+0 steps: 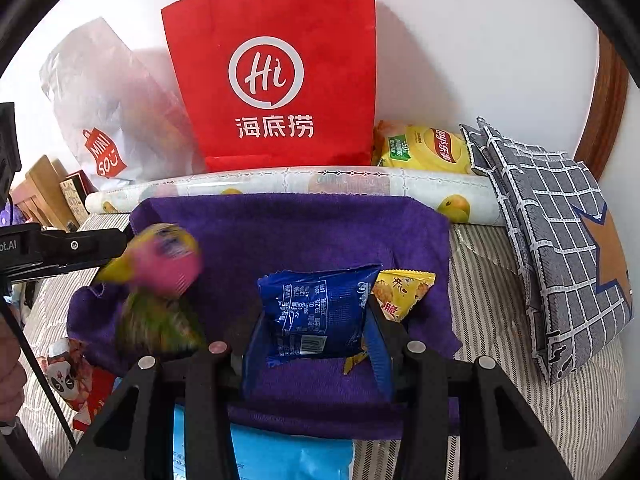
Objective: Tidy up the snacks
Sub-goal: 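Lower both snacks onto the purple towel and open both tools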
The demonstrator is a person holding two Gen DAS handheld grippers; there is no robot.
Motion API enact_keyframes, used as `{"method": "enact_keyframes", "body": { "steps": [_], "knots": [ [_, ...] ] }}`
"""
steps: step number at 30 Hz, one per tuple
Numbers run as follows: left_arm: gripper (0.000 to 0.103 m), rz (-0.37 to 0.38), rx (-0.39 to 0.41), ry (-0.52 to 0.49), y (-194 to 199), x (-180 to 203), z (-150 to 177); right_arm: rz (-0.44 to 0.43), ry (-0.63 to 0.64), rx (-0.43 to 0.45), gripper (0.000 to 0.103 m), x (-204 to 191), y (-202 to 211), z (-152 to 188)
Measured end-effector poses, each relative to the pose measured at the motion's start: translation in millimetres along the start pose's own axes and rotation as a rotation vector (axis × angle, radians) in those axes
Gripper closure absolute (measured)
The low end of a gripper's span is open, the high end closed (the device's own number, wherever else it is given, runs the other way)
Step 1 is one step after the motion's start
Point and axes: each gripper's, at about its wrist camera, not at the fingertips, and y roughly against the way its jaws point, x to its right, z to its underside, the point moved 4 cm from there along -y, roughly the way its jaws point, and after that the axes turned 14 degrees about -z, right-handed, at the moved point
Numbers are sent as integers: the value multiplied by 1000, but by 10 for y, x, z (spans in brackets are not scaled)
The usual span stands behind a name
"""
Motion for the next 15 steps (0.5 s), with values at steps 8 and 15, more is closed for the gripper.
{"method": "enact_keyframes", "body": {
  "steps": [8, 15],
  "knots": [
    [48, 6, -9, -8, 37, 26, 20, -4, -19, 3, 55, 0, 58, -15],
    [30, 17, 4, -29, 231, 82, 111, 18, -35, 55, 32, -39, 316, -12]
  ]
}}
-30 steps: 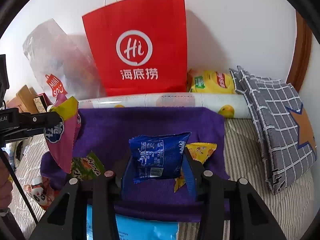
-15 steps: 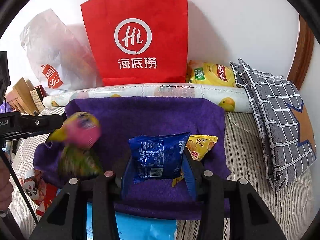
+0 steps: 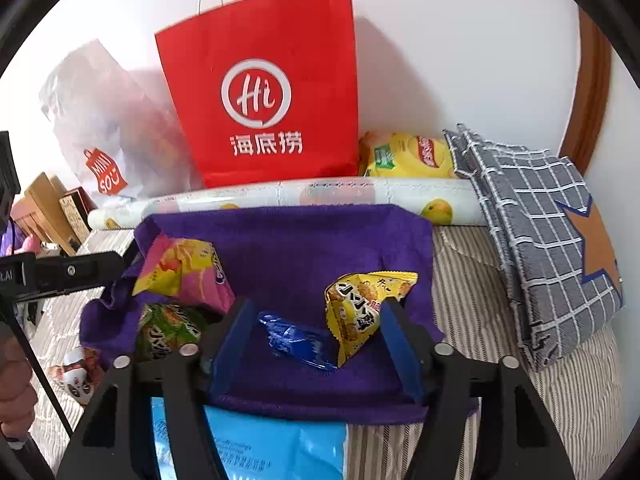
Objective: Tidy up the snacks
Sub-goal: 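Lower both snacks onto the purple towel and open both tools, then withdraw both tools toward the pink cake packet and panda-print snack bag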
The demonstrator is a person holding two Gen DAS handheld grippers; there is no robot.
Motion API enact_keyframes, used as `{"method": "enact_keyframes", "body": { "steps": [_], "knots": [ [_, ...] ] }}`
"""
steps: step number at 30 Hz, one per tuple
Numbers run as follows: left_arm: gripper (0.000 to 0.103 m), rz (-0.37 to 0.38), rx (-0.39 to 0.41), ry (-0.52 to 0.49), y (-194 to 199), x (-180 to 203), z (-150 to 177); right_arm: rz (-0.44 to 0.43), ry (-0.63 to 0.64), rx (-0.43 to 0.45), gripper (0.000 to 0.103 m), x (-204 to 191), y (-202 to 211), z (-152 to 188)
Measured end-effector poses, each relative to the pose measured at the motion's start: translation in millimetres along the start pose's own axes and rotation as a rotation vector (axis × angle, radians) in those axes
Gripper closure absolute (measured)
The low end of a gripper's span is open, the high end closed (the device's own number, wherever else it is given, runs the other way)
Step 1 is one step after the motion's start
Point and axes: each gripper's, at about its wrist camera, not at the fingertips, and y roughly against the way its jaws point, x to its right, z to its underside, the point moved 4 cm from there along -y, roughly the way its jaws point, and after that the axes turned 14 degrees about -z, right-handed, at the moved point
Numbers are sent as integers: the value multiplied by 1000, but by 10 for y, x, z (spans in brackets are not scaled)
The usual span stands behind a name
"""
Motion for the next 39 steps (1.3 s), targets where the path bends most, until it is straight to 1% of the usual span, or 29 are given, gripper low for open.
{"method": "enact_keyframes", "body": {
  "steps": [5, 7, 9, 13, 16, 17, 18, 20, 25, 28, 30, 34, 38, 39],
  "knots": [
    [25, -7, 25, -16, 230, 27, 86, 15, -16, 21, 29, -77, 225, -7],
    [23, -9, 36, -17, 323, 24, 131, 19, -19, 31, 24, -121, 330, 4],
    [22, -21, 37, -24, 416, 14, 196, 29, -24, 44, 20, -171, 436, 23],
    [22, -62, 39, -51, 580, 4, 326, 54, -39, 58, 17, -251, 631, 99],
    [22, -102, 69, -71, 730, 3, 429, 100, -47, 65, 15, -287, 758, 154],
    [20, -108, 74, -75, 766, 7, 456, 119, -41, 63, 13, -305, 801, 163],
    [16, -112, 76, -82, 814, 9, 497, 135, -37, 60, 12, -319, 843, 171],
    [15, -111, 73, -86, 879, 4, 558, 161, -32, 69, 11, -352, 946, 194],
    [14, -141, 78, -61, 1031, -37, 717, 183, -26, 131, 9, -433, 1191, 311],
    [13, -139, 72, -55, 1098, -66, 810, 218, 5, 162, 9, -496, 1317, 370],
    [13, -141, 86, -61, 1164, -75, 869, 242, 26, 175, 9, -536, 1392, 387],
    [13, -143, 122, -77, 1297, -71, 957, 223, 29, 191, 9, -596, 1516, 420],
    [13, -130, 164, -83, 1422, -73, 1018, 124, 2, 197, 9, -658, 1590, 481],
    [13, -127, 172, -84, 1450, -75, 1035, 110, -2, 200, 9, -673, 1600, 495]
  ]
}}
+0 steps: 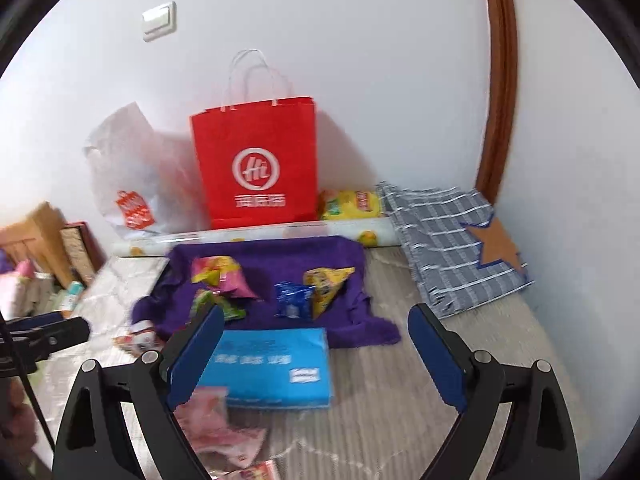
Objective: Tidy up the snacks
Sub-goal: 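Withdraw both tools toward the pink cake packet and panda-print snack bag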
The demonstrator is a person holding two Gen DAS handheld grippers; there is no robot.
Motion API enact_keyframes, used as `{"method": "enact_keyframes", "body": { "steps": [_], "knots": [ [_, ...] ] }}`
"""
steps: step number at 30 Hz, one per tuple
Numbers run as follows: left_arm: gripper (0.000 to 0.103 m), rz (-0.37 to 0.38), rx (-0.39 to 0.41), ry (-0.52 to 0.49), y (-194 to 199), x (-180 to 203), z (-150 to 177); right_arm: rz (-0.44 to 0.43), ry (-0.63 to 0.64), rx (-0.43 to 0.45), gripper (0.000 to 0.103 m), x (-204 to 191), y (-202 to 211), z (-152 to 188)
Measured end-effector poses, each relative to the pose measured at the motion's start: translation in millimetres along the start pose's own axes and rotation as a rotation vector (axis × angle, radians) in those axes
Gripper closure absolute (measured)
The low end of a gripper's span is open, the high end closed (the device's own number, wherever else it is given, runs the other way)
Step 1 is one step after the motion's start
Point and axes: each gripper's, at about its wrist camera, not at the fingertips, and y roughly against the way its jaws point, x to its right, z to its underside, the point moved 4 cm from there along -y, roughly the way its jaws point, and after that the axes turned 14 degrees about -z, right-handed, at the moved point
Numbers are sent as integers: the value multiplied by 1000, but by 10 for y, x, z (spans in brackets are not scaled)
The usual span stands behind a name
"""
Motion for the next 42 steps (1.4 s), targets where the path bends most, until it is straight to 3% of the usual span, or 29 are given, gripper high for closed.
{"method": "enact_keyframes", "body": {
  "steps": [6, 12, 22, 29, 38, 42],
  "knots": [
    [15, 51, -2, 24, 110, -29, 93, -14, -3, -7, 9, -45, 64, 70],
    [15, -18, 10, -4, 139, 0, 173, -46, -32, -36, 9, -41, 73, 198],
    [15, 31, -15, -15, 112, 51, 281, -36, -27, -78, 9, -24, 47, 382],
    [16, 3, 0, -35, 110, 62, 302, -51, -30, -109, 9, -26, -25, 474],
    [20, 11, -65, -3, -82, -73, 401, -94, -14, -181, 10, -132, -215, 777],
    [21, 6, -111, 32, -207, -221, 465, -117, -2, -212, 17, -242, -335, 931]
  ]
}}
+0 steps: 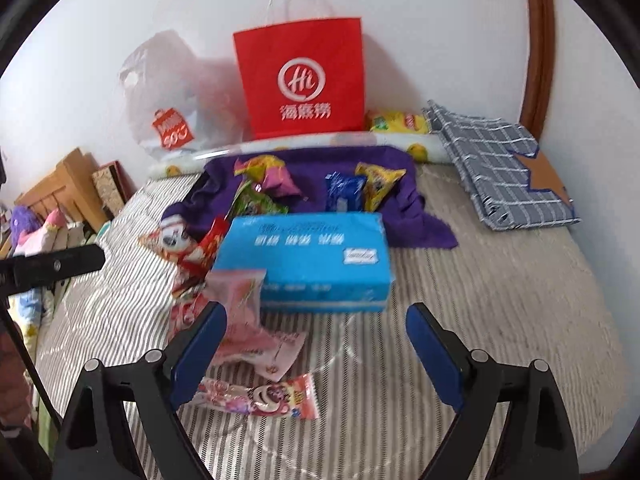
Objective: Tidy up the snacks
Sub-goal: 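Withdraw both tools toward the pink cake packet and panda-print snack bag, then grasp the pink cake packet with the right tool while the left tool grasps the panda-print bag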
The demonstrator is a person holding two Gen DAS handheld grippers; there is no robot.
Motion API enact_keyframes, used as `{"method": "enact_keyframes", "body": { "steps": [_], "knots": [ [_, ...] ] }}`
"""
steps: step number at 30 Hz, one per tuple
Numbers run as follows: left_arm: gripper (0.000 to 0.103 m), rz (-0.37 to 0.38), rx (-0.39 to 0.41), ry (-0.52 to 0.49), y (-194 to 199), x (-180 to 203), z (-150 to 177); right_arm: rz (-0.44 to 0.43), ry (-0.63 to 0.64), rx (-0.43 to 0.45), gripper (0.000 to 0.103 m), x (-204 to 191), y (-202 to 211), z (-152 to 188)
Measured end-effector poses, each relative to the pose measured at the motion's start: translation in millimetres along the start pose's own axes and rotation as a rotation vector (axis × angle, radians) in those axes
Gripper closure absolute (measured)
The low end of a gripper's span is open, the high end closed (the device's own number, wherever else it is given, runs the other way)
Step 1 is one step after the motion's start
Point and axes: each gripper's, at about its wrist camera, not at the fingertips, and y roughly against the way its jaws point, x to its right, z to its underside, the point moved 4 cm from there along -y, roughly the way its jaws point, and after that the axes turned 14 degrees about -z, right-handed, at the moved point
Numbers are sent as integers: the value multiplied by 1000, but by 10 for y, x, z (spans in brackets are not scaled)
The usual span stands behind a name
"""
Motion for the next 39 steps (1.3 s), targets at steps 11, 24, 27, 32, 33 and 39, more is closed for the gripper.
{"method": "enact_keyframes", "body": {
  "steps": [11, 24, 27, 32, 33, 39],
  "knots": [
    [20, -58, -51, 27, -227, -314, 113, -59, 31, -77, 44, -211, -510, 97],
    [21, -68, -111, 44, -497, -412, 161, -100, 53, -141, 62, -265, -915, 104],
    [21, -65, -112, 40, -517, -386, 157, -109, 67, -134, 66, -293, -888, 97],
    [21, -57, -106, 31, -538, -302, 132, -136, 76, -98, 67, -323, -696, 62],
    [21, -56, -102, 32, -542, -287, 117, -135, 78, -90, 67, -317, -653, 55],
    [21, -56, -90, 52, -588, -222, 22, -100, 87, -46, 67, -182, -399, 28]
  ]
}}
